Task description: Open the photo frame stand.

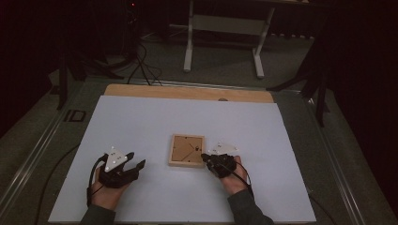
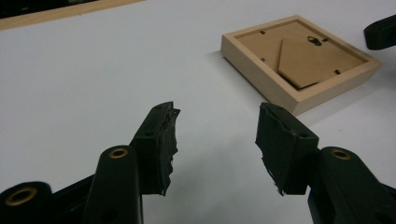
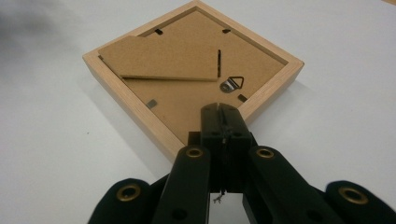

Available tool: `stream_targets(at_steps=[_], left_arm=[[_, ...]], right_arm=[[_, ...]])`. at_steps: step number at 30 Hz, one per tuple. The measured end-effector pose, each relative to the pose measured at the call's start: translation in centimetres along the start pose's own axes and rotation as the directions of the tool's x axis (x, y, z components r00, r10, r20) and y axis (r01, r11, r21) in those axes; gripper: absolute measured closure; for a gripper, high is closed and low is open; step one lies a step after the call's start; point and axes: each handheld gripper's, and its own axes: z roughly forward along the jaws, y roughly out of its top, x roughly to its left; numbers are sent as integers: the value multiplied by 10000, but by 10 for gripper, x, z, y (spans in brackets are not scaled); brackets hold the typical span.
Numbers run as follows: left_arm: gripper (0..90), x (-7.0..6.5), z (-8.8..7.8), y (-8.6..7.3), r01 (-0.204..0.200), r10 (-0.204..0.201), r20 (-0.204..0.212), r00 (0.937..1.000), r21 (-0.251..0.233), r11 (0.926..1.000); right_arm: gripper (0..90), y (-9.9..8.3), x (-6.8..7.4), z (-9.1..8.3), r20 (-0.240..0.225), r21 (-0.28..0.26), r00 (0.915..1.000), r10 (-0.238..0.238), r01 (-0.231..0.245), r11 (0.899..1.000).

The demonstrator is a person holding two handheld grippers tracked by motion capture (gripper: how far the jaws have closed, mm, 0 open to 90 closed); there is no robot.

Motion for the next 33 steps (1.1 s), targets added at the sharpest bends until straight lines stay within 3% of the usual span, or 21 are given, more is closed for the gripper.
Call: stream_targets(at_steps=[3,10,23,33], left_arm=[[493,-2,0,0,47,-47,152,9999,0,10000],[531,-14,1,9,-326,321,677,9972,57,9995],[538,-23,19,29,-547,490,1123,9925,487,9973],[512,-29,35,46,-1077,981,1289,9868,699,9917]], right_arm=[[897,-1,-1,0,-45,-49,10000,74,-74,10000],[897,-2,-2,2,-34,-40,9999,122,-123,9999],[897,-5,8,1,-180,77,9998,-71,73,9999],[897,-8,10,0,-45,-121,10000,-34,33,9999]])
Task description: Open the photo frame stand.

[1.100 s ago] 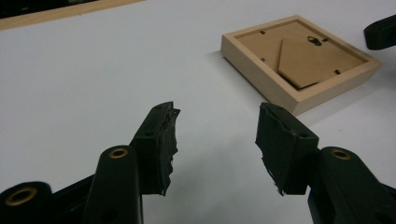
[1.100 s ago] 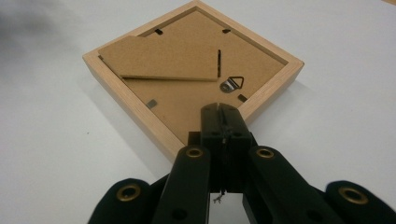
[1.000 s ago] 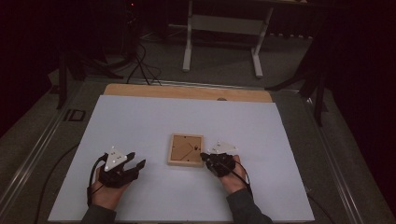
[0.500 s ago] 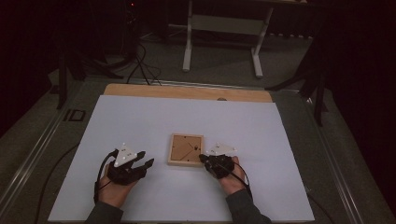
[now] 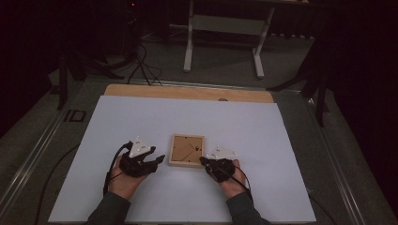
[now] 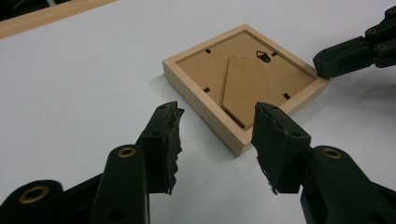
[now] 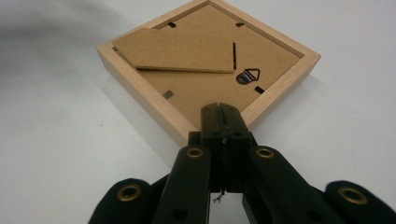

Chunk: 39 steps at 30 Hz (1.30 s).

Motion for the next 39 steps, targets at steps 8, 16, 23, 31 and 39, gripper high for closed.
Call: stream_targets(at_steps=[8,16,23,31,39], left_arm=[[495,-8,16,13,-239,233,184,9996,337,9991],[495,-14,34,22,-598,560,443,9974,881,9943],[501,-16,52,26,-626,548,670,9962,1209,9907],[501,-21,67,28,-776,683,698,9952,1408,9870],[490,-23,76,26,-909,798,764,9939,1560,9836]], right_arm=[[897,-1,-1,0,-37,-39,10000,81,-82,10000],[897,-1,-1,0,-51,-65,9999,135,-136,9999],[896,-1,-1,0,-61,-68,9999,143,-144,9999],[894,-1,0,0,-42,-89,9999,96,-96,9999],[893,-1,0,0,-41,-104,10000,73,-74,9999]])
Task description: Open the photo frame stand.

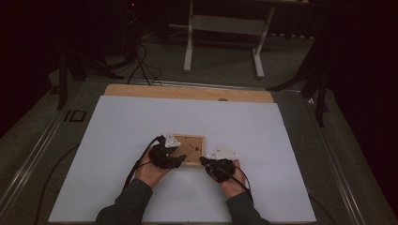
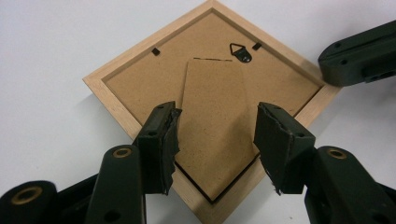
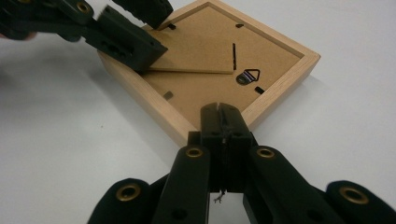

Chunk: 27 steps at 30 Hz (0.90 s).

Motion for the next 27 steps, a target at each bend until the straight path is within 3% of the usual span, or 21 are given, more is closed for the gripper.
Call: stream_targets(at_steps=[12,27], left_arm=[[502,2,5,-1,22,-25,181,9998,143,9999],[511,-1,-4,10,-98,98,-32,9999,30,9999]], right_arm=[[893,0,0,0,3,11,10000,9,-9,10000],[893,0,0,0,5,6,10000,-26,26,10000]])
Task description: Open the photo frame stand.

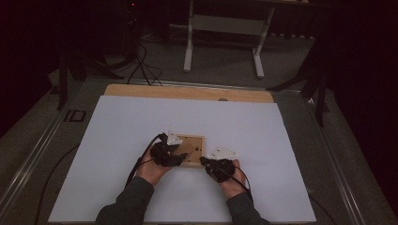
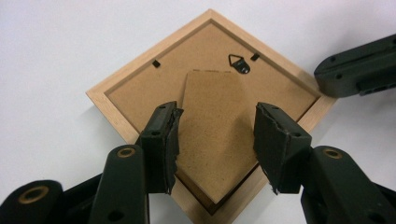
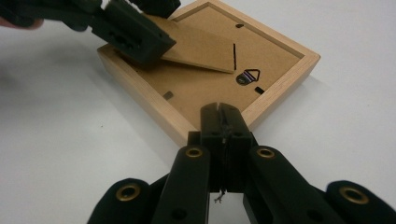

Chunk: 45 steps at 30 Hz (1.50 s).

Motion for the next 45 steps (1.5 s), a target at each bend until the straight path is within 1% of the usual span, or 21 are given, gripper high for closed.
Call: stream_targets(at_steps=[5,7,9,10,15,16,17,19,22,26,29,32,35,38,45], left_arm=[[509,1,2,-2,-5,5,51,10000,114,9999],[502,1,1,-1,25,-26,91,10000,56,10000],[486,1,-1,-1,87,-87,46,10000,-31,10000],[483,2,-3,-2,168,-167,78,9998,-116,9998],[482,4,-14,-5,383,-379,129,9992,-378,9985],[491,4,-14,-5,383,-379,129,9992,-378,9985],[510,7,-21,-7,455,-444,236,9987,-466,9979],[569,7,-27,-9,527,-515,235,9984,-533,9972],[660,8,-33,-13,612,-590,434,9973,-512,9968],[744,9,-38,-17,510,-489,530,9974,-374,9980],[832,9,-40,-21,618,-595,621,9963,-353,9975],[891,10,-40,-24,595,-584,618,9964,-162,9981],[895,10,-38,-27,680,-677,589,9960,-45,9977],[895,9,-36,-28,608,-611,521,9968,86,9981],[895,7,-31,-31,582,-600,455,9972,385,9976]], right_arm=[[893,0,0,0,5,0,10000,-10,10,10000],[893,0,0,0,3,0,10000,-8,8,10000],[893,0,0,0,-2,0,10000,-8,8,10000],[893,0,0,0,-1,0,10000,-11,11,10000],[892,0,0,0,-2,10,10000,-11,11,10000],[893,0,0,0,0,9,10000,-14,14,10000],[893,0,0,0,1,7,10000,-14,14,10000],[893,0,0,0,2,7,10000,-11,11,10000],[892,0,0,0,2,-1,10000,-20,20,10000],[893,0,0,0,9,-5,10000,1,-1,10000],[892,0,0,0,12,-6,10000,-5,5,10000],[892,0,0,0,7,-6,10000,10,-10,10000],[892,0,0,0,3,-3,10000,-1,1,10000],[892,0,0,0,6,-2,10000,-1,1,10000],[892,0,0,0,11,-8,10000,-2,2,10000]])
